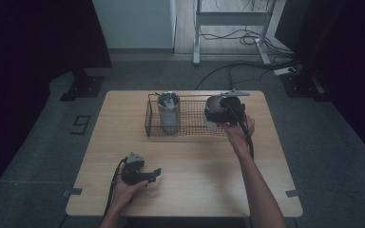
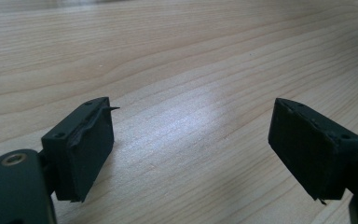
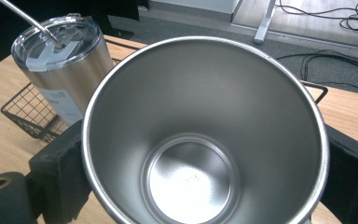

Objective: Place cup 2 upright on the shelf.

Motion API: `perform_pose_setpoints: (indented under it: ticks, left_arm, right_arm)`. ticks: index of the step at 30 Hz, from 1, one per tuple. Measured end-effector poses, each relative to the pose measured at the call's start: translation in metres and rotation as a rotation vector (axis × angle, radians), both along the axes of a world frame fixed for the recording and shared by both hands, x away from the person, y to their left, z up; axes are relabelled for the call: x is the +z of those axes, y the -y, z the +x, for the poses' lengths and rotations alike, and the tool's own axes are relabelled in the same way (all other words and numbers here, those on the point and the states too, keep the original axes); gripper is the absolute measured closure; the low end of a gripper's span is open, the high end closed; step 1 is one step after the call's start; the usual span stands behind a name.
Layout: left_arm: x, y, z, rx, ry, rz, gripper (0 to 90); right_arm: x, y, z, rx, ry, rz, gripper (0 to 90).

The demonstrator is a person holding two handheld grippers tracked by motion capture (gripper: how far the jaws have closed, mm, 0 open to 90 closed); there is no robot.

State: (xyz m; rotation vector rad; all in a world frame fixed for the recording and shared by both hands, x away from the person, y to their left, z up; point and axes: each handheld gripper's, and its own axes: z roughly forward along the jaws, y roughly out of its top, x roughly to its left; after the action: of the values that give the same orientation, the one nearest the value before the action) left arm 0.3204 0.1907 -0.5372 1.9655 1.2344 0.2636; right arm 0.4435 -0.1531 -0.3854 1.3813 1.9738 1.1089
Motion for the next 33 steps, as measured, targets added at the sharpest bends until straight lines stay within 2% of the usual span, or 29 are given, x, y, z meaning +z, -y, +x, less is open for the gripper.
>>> perform_pose_setpoints:
  ticks: [16, 33]
  left_arm:
    - [0.001, -0.001, 0.000, -0.004, -0.004, -0.003, 14.6]
    - [0.002, -0.005, -0.001, -0.003, -0.004, -0.013, 14.6]
  right_arm:
    - [0.005, -0.008, 0.026, -0.013, -0.011, -0.015, 6.7]
    - [0.003, -0.018, 0.049, -0.016, -0.018, -0.043, 6.7]
